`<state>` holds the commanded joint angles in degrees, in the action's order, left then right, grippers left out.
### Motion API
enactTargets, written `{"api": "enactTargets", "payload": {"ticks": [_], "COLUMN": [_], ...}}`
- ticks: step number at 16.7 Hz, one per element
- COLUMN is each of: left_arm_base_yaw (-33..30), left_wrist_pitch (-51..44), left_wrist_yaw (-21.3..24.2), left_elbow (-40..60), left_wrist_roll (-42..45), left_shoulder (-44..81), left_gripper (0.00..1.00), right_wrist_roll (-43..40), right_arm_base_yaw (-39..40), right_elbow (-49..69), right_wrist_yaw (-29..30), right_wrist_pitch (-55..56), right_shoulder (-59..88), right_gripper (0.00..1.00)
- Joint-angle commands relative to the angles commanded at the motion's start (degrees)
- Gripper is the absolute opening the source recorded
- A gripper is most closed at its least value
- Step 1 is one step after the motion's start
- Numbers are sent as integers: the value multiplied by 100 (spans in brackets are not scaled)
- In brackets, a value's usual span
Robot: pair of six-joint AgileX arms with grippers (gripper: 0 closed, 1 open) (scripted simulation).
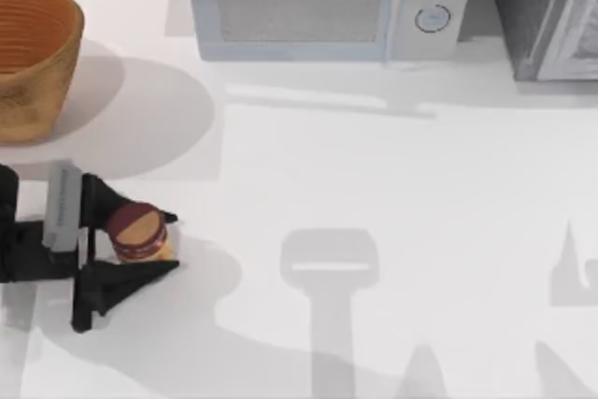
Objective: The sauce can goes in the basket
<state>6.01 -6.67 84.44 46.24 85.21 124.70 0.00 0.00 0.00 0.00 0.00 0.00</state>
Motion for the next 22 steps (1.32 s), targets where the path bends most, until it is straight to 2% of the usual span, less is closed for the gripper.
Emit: {"api": "enactTargets", "payload": {"ticks": [11, 22], "left_arm_base_yaw": [-251, -5], "left_wrist_pitch": [-444, -611], "left_wrist_yaw": [-24, -240], "left_elbow": [412, 1238], "left_wrist_roll": [-169, -885], "left_shoulder": [-759, -1436], "left_gripper": [0, 0], "right_wrist_roll": [0, 0], "right_arm_base_yaw": [0, 0], "right_elbow": [0, 0], "right_wrist_yaw": [0, 0], "right_wrist_pitch": [0, 0], "right_shoulder": [0, 0], "right_gripper": [100, 100]}}
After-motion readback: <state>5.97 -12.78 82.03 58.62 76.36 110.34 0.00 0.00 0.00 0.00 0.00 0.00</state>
